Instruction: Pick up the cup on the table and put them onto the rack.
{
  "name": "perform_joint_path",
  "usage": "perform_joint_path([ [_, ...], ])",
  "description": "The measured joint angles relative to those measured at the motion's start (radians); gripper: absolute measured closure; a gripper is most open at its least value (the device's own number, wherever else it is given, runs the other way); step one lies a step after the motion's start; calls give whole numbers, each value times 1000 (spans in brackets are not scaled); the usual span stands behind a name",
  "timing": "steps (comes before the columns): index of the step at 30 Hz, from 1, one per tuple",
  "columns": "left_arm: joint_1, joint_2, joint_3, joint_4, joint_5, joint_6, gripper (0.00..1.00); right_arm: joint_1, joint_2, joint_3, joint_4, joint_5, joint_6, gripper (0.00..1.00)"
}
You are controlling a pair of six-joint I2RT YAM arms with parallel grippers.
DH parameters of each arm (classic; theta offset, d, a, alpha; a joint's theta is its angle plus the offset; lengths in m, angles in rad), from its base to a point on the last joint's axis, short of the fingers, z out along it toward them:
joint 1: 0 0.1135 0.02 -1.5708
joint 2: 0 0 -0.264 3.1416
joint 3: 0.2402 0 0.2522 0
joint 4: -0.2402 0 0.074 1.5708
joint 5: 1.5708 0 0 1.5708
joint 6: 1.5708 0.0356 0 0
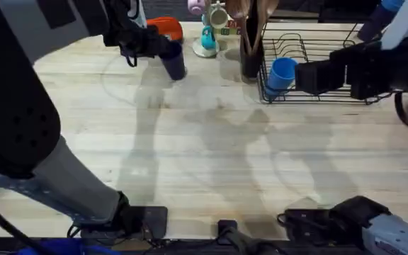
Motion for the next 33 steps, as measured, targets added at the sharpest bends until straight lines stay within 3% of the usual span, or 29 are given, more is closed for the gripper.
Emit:
perform_joint_path([
  [2, 0, 0, 0, 0, 0, -1, 882, 0, 0, 0, 0, 0, 0, 5],
  [4, 0, 0, 0, 1, 4, 0, 950, 0, 0, 0, 0, 0, 0, 5],
  [22, 0, -21, 2, -42, 53, 0, 960, 0, 0, 0, 0, 0, 0, 6],
  [33, -31, -238, 86, -154, 52, 2, 960, 0, -71, 0, -13, -3, 11, 5],
])
